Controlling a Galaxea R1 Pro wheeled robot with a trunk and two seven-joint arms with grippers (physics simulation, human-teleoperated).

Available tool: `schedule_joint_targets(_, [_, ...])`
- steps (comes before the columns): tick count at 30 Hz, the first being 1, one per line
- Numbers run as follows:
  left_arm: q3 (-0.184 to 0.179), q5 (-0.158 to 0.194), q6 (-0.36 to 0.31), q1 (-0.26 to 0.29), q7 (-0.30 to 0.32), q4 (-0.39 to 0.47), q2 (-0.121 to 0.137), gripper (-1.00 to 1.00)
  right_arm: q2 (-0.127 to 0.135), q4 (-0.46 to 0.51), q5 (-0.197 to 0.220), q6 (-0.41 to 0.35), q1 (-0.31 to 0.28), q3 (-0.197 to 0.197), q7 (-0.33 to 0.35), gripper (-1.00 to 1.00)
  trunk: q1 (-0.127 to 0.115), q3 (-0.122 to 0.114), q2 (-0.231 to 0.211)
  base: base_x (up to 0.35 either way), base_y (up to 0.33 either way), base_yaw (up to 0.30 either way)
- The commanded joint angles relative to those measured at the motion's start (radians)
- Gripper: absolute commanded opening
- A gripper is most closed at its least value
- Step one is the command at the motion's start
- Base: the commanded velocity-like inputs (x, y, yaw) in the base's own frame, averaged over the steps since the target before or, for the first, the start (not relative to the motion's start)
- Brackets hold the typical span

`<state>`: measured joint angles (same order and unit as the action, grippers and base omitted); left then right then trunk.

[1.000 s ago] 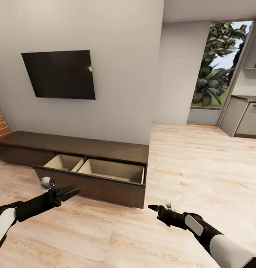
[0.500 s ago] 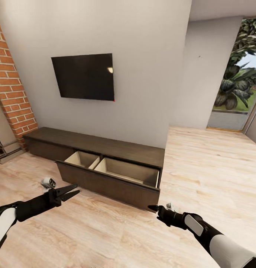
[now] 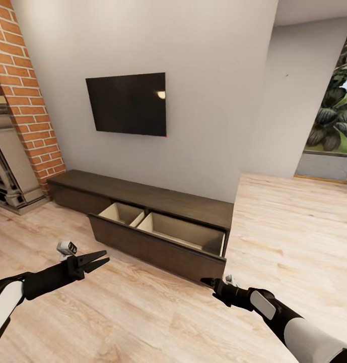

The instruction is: Place each of the two pumpkins and all three candles from the living room inside a cabinet in the living room (use any cabinet), then make sure every cabinet is closed, and position the cauldron so it is next to a table in the living room.

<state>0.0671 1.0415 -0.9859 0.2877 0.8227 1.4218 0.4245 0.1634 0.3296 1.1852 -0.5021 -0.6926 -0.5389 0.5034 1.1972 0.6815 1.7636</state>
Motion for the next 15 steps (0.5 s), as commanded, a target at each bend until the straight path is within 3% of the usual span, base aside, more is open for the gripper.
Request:
schedule_joint_targets(1, [0.000, -0.001, -0.004, 0.001, 0.003, 0.000, 0.000, 1.00, 0.001, 0.000, 0.005, -0.003, -0.001, -0.004, 0.001, 1.00, 0.000, 0.001, 0.000, -0.075, -0.174, 0.011])
schedule_joint_targets(15, [-0.001, -0.001, -0.003, 0.001, 0.003, 0.000, -0.001, 1.00, 0.001, 0.000, 0.005, -0.003, -0.001, -0.004, 0.001, 1.00, 0.000, -0.004, 0.000, -0.108, -0.261, 0.196])
